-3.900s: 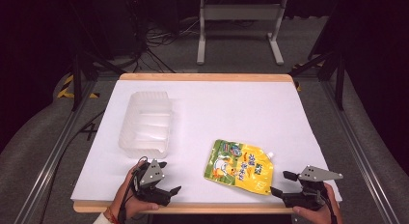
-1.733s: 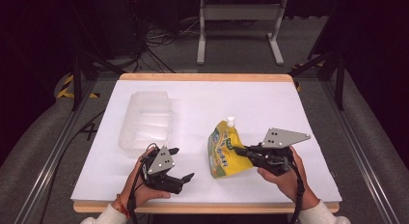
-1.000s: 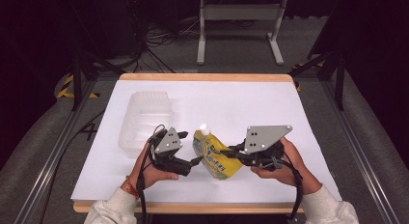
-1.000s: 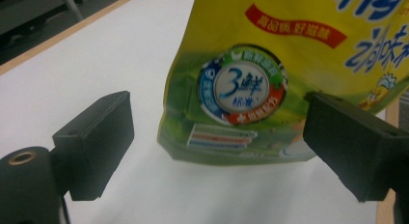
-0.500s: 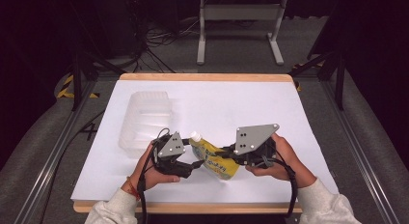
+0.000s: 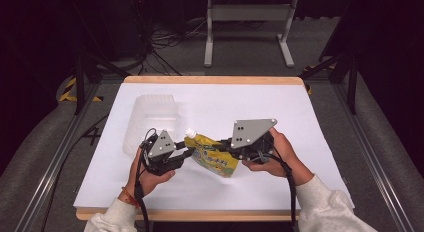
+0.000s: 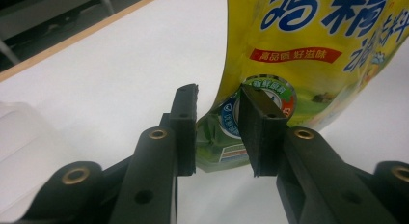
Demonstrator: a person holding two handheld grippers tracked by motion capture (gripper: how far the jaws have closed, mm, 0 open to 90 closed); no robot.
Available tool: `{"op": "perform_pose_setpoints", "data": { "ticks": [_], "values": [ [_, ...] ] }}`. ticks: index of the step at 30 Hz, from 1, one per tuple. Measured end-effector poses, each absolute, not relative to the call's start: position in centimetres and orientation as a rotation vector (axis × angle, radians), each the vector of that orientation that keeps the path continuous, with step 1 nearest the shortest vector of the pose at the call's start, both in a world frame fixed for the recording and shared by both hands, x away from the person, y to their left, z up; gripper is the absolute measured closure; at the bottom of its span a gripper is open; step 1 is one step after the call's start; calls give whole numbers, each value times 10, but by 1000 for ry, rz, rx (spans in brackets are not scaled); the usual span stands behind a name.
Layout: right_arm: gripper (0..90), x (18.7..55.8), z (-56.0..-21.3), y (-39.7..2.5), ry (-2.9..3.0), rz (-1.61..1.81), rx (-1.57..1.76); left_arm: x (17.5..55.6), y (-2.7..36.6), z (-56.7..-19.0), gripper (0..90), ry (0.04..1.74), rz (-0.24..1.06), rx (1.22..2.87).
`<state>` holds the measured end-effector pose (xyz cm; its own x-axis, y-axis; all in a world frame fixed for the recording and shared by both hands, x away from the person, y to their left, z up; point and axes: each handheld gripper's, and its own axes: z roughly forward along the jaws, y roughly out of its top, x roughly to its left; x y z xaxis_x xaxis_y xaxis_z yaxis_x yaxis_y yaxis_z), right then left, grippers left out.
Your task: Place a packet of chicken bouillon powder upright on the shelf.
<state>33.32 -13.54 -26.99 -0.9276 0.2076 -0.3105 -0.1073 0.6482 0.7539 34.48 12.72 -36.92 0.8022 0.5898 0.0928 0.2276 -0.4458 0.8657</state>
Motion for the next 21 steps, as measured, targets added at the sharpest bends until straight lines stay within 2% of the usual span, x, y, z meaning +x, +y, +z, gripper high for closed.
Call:
{"op": "perform_pose_setpoints", "data": {
  "ticks": [6,10,21],
  "values": [
    [900,340,-263,-125,2428,1206,128,346,139,-363,806,650,533,1994],
    [900,344,-259,-114,2396,1221,148,347,148,-358,836,675,593,1976],
    [900,353,-250,-74,2291,1282,179,349,180,-346,850,776,695,1887]
  ]
}}
